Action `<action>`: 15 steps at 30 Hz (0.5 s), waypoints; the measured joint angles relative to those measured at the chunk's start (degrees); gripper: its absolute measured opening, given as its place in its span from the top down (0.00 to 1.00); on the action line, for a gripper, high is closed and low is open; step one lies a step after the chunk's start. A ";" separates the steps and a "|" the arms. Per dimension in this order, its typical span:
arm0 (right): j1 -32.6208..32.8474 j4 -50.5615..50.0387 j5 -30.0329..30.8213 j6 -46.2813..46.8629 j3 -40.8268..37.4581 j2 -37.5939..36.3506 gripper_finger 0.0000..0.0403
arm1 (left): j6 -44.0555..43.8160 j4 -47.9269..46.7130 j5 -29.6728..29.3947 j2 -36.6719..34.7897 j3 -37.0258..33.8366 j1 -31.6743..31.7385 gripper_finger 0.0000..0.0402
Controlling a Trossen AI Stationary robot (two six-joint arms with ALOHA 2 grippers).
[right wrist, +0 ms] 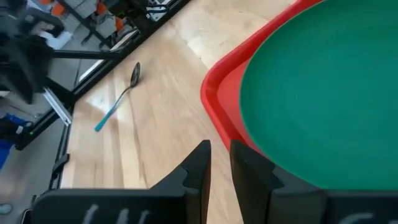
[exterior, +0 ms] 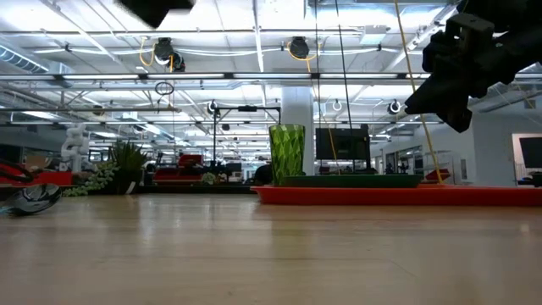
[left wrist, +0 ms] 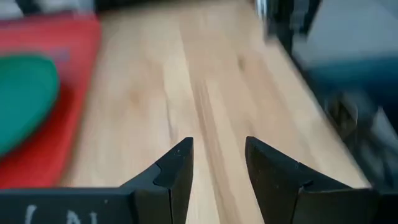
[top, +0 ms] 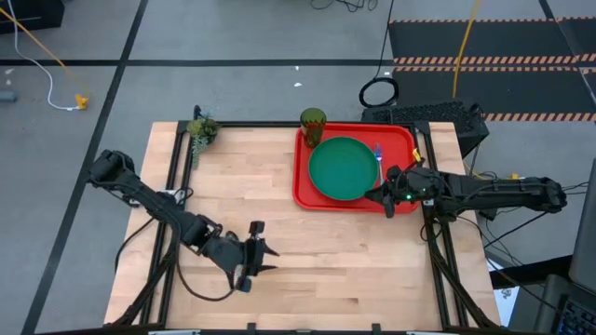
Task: Pick and place plate/cup/fork/spoon on tray
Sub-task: Put the blue spoon beside the fork on the red tray
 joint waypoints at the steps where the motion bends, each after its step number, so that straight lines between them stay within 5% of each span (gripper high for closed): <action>1: 0.00 -0.02 0.00 -0.23 0.00 0.00 0.87 | -0.48 -2.26 0.75 0.30 -0.04 -0.24 0.63; 8: 0.00 -0.55 0.01 -0.43 0.00 0.00 0.87 | 1.57 -17.87 4.11 1.19 -0.04 -0.65 0.63; 15: 0.00 -0.88 0.04 -3.18 0.00 0.00 0.87 | 14.05 -31.19 6.42 1.19 -0.04 -0.63 0.63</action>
